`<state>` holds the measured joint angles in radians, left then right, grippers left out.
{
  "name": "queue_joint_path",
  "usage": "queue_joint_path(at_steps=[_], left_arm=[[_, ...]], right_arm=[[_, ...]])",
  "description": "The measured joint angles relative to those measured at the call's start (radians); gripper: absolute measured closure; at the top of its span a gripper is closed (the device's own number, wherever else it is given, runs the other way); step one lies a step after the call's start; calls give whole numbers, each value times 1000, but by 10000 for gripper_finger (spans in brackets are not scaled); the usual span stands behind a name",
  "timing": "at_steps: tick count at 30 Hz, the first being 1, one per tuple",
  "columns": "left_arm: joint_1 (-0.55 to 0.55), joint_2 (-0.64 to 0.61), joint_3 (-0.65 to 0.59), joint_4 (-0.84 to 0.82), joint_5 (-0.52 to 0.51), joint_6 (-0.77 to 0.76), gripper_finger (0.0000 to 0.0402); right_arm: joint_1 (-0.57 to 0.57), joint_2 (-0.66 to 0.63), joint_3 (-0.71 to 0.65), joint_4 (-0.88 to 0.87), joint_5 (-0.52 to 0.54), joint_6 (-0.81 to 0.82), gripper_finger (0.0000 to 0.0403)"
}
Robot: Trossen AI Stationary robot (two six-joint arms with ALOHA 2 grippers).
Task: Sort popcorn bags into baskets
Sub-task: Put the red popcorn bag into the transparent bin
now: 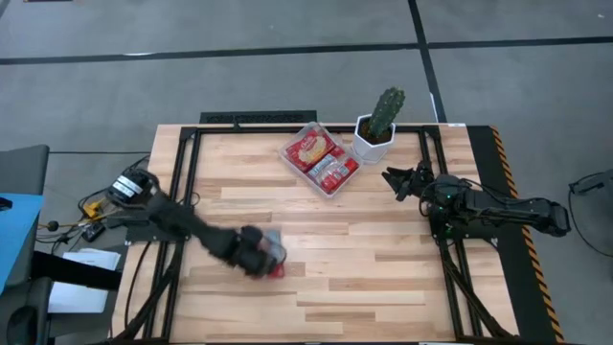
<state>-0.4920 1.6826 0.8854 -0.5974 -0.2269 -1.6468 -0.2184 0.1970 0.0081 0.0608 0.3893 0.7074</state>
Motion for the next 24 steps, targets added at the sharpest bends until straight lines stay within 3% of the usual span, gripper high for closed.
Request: queue_joint_path(at_steps=[5,12,17,24], left_arm=[[113,-59,2,-1,28,67,244],[110,-201,4,-93,-148,-170,232],[94,-189,4,-96,-171,-230,192],[95,-111,4,-74,-125,-319,122]], right_arm=[[0,0,0,0,0,0,143],[0,0,0,0,2,0,143],[0,0,0,0,2,0,143],[0,0,0,0,2,0,143]])
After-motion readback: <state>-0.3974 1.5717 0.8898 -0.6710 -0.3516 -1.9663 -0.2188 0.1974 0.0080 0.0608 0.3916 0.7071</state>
